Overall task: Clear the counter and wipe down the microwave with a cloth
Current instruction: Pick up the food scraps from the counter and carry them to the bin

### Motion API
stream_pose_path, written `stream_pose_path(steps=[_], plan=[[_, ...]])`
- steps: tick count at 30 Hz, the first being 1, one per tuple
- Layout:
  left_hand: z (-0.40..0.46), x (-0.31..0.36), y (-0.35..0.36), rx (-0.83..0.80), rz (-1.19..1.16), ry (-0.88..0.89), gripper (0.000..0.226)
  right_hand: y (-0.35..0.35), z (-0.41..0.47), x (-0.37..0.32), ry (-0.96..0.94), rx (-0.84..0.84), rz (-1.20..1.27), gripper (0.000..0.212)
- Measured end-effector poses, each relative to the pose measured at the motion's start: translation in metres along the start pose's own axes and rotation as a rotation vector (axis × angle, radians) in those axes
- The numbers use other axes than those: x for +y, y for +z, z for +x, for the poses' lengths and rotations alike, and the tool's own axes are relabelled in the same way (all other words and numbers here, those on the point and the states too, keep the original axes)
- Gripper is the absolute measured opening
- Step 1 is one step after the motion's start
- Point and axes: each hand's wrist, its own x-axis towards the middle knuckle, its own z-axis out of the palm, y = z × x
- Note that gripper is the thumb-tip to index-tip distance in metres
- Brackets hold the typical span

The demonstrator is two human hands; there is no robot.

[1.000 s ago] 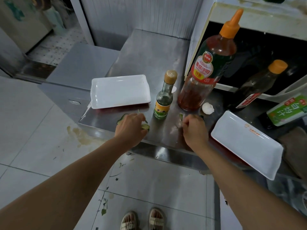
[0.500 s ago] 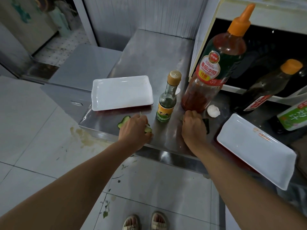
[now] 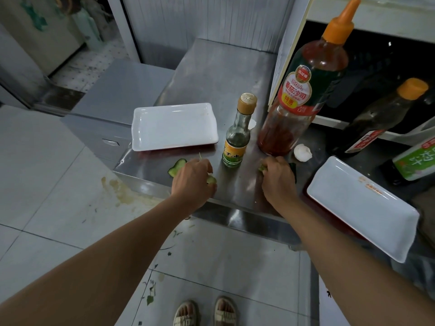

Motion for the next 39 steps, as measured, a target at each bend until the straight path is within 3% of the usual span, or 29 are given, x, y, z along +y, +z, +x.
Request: stream_pose_path(steps=[9, 14, 23, 25, 27, 31, 34, 39], plan=[[-0.005, 0.024, 0.000, 0.002, -0.054, 0.081, 0.024, -0.026, -0.009, 0.003, 0.180, -0.105, 0.410, 0.016], [-0.005, 0.035, -0.002, -0.009, -0.050, 0.118, 0.027, -0.038, -0.010, 0.009, 0.255, -0.057, 0.541, 0.023], [-0.006, 0.049, -0.003, -0.021, -0.044, 0.142, 0.031, -0.070, 0.000, 0.031, 0.682, -0.044, 1.138, 0.028], [-0.005, 0.051, -0.003, -0.022, -0.045, 0.154, 0.032, -0.072, 0.000, 0.037, 0.692, -0.073, 1.085, 0.020], [-0.004, 0.051, -0.003, -0.024, -0.042, 0.161, 0.033, -0.071, -0.002, 0.041, 0.620, -0.095, 0.827, 0.008], [-0.006, 0.048, -0.004, -0.038, -0.044, 0.156, 0.032, -0.066, 0.002, 0.038, 0.495, -0.024, 0.519, 0.022], [-0.006, 0.043, -0.003, -0.037, -0.044, 0.142, 0.030, -0.064, 0.003, 0.032, 0.470, -0.019, 0.427, 0.030], [-0.007, 0.035, -0.006, -0.017, -0.059, 0.138, 0.024, -0.058, -0.003, 0.028, 0.414, -0.049, 0.411, 0.025]])
